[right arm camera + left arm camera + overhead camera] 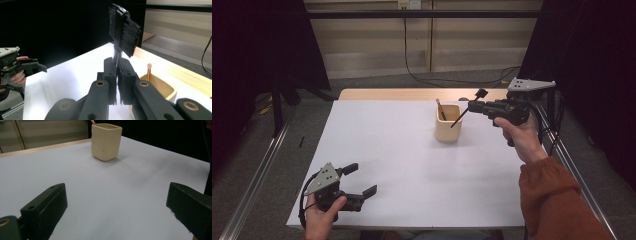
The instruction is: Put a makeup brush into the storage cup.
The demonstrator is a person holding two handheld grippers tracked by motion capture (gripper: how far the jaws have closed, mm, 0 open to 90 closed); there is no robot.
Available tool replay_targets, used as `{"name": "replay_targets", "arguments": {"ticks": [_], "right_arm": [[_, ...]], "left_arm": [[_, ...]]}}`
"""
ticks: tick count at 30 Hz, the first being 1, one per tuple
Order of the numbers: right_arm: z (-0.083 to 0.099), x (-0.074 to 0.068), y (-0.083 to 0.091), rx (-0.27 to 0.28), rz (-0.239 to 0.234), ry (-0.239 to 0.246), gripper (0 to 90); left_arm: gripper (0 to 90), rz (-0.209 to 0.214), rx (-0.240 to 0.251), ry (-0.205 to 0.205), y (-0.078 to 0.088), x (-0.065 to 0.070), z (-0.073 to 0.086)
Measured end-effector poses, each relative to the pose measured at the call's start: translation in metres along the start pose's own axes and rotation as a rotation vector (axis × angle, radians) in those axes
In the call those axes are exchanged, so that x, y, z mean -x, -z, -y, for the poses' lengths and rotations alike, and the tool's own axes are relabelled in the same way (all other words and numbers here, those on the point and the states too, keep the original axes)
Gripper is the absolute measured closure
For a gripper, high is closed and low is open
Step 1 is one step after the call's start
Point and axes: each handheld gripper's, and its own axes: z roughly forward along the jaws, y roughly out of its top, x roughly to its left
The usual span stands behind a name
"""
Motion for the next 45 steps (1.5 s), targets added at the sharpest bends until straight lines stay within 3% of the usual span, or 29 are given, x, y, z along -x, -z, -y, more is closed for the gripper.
{"name": "replay_targets", "arguments": {"ticks": [6, 21, 28, 33, 45], "right_arm": [[-0.014, 0.0, -0.001, 0.002, 0.021, 0.019, 85.4], [-0.036, 0.015, -0.01, -0.026, 0.082, 0.028, 85.4], [-0.04, 0.021, -0.019, -0.053, 0.11, 0.031, 85.4], [-0.04, 0.031, -0.023, -0.056, 0.127, -0.003, 85.4], [-0.039, 0.035, -0.039, -0.11, 0.151, 0.002, 85.4]], "left_arm": [[3.3, 0.025, -0.017, -0.02, -0.003, 0.003, 0.0], [3.3, 0.029, -0.023, -0.019, -0.004, 0.003, 0.0], [3.3, 0.037, -0.023, -0.021, -0.005, 0.004, 0.0], [3.3, 0.037, -0.021, -0.016, -0.004, 0.003, -0.001], [3.3, 0.04, -0.024, -0.026, -0.005, 0.004, -0.001]]}}
